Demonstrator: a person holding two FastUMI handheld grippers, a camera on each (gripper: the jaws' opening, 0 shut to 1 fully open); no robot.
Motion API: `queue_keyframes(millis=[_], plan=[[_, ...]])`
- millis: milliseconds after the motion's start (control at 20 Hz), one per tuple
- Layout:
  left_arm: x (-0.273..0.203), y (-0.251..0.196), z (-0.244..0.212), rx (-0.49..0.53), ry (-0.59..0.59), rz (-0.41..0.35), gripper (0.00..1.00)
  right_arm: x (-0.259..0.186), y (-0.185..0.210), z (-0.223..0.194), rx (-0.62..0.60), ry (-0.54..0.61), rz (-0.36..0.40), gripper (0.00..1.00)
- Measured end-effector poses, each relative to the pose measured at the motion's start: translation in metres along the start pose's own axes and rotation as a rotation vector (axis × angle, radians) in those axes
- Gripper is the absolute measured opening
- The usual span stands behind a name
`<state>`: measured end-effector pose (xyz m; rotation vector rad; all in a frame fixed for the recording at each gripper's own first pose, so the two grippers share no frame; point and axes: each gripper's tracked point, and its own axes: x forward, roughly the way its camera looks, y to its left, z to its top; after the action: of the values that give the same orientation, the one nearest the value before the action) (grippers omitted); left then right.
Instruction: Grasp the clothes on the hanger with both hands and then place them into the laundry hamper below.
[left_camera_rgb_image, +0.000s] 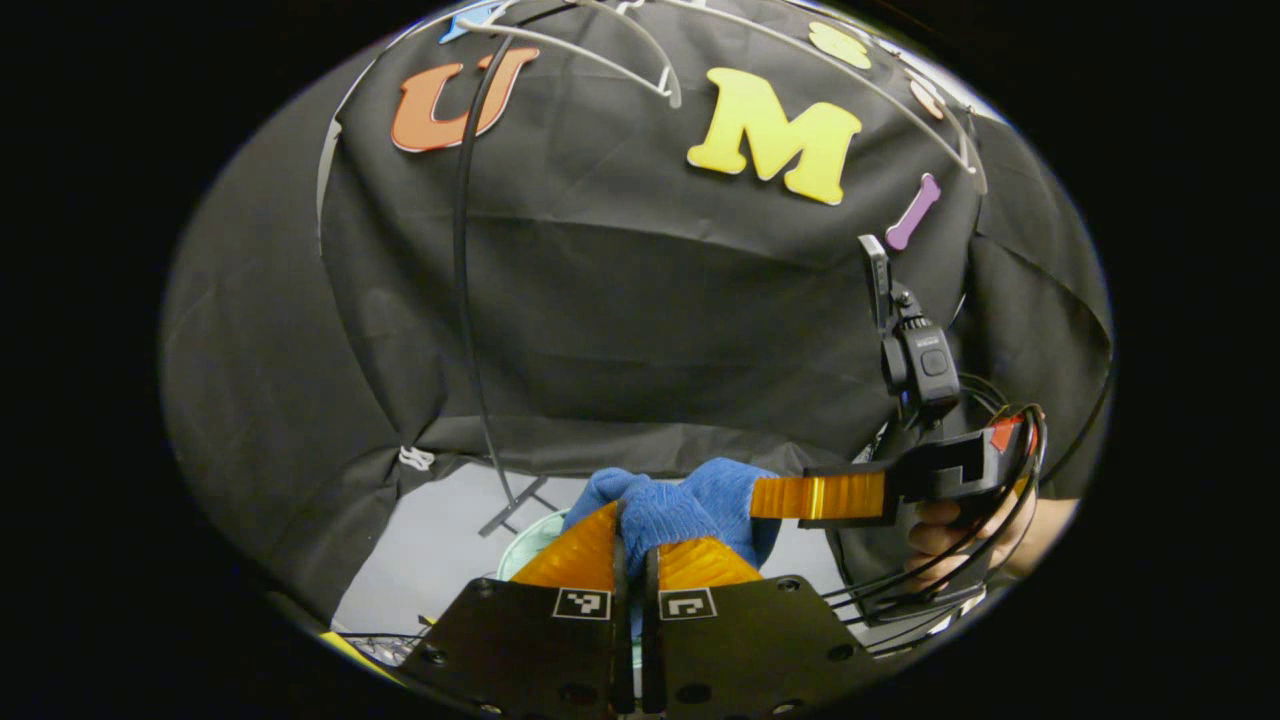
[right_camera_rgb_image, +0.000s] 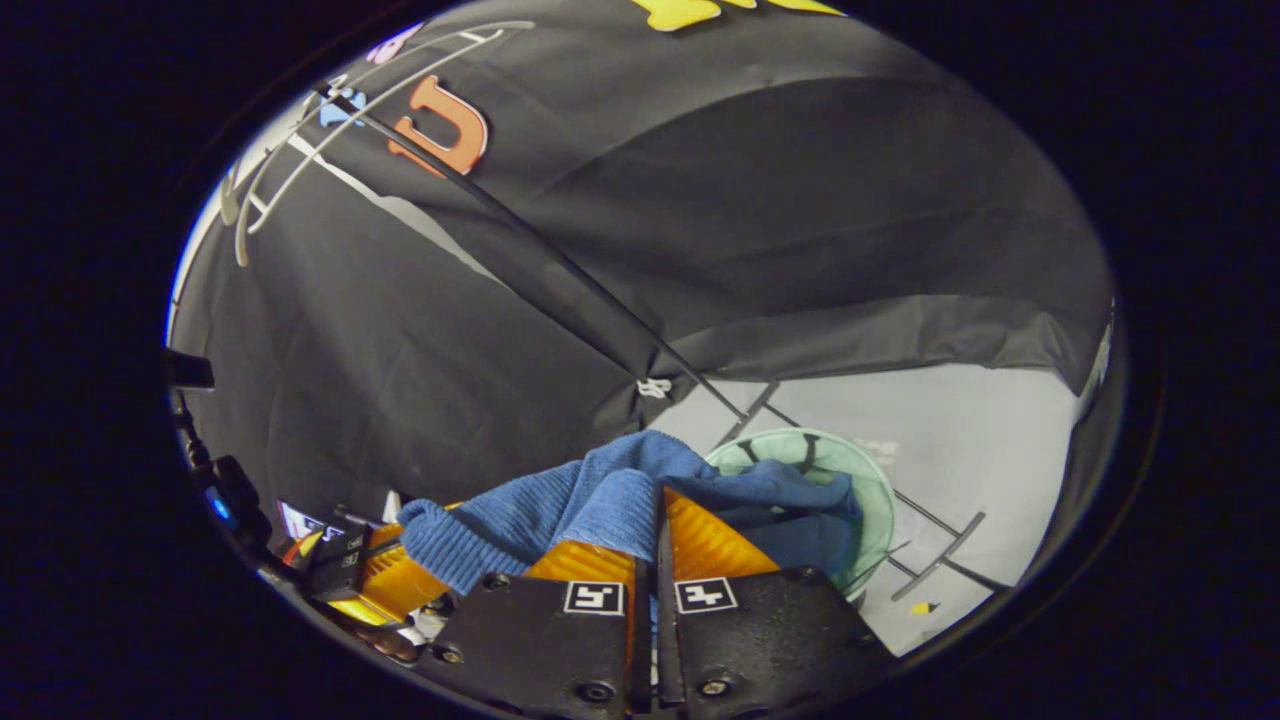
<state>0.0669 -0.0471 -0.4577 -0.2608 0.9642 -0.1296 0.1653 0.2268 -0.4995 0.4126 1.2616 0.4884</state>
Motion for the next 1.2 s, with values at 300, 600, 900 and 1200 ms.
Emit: queue_keyframes(millis=[300,600,900,1200], plan=[[0.015,0.013,-0.025,-0.012,0.096,0.104,0.04,0.015,-0.034,-0.004,-0.039,0.036,-0.143,0.08],[0.032,0.018,-0.059,-0.072,0.234,0.133,0.16,0.007,-0.043,-0.009,-0.016,0.070,-0.157,0.27],[0.028,0.039,-0.057,-0.083,0.198,0.144,0.66,-0.022,-0.049,0.001,-0.086,-0.005,-0.212,0.51],[-0.024,0.044,-0.009,-0.029,0.087,0.209,0.91,-0.092,-0.028,0.028,-0.201,-0.194,-0.285,0.75]])
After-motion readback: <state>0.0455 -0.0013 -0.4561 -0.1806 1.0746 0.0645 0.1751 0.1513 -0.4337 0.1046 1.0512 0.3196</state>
